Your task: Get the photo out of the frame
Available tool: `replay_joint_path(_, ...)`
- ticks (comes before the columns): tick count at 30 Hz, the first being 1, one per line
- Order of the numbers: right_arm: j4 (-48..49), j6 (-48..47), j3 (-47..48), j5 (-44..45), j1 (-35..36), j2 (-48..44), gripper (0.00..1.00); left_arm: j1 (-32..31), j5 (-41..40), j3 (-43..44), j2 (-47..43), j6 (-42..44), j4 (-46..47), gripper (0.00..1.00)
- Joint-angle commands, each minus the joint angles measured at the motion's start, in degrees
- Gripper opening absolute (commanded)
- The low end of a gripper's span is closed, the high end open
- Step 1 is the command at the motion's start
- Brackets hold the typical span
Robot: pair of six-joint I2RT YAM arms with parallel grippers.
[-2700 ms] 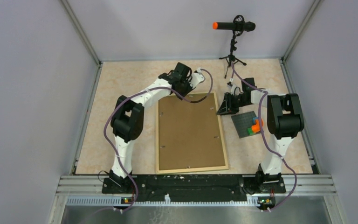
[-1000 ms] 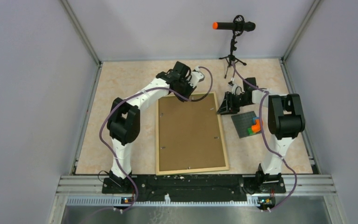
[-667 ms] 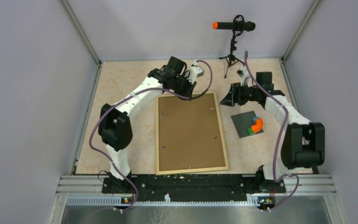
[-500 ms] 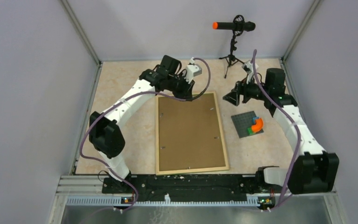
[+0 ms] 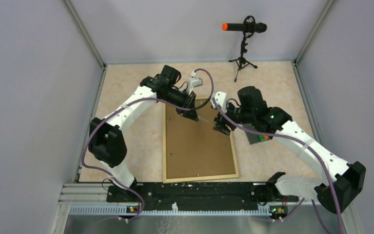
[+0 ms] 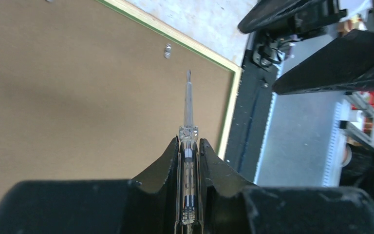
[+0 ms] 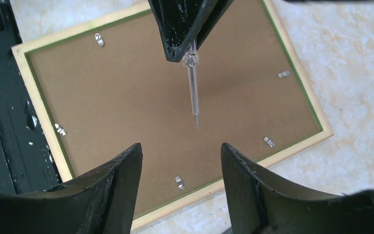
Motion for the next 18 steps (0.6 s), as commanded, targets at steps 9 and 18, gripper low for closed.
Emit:
replay_joint_path(9,1.0,-3.6,3.6,13.1,9.3,6.6,0.52,0.6,17.6,-3.4,-2.3,-3.3,2.0,0.0)
replay_joint_path(18,3.0,-3.2,3.6,15.0,10.8,7.7,0.02,1.7,20.3,-4.4,-2.2,-5.5,5.1,0.02)
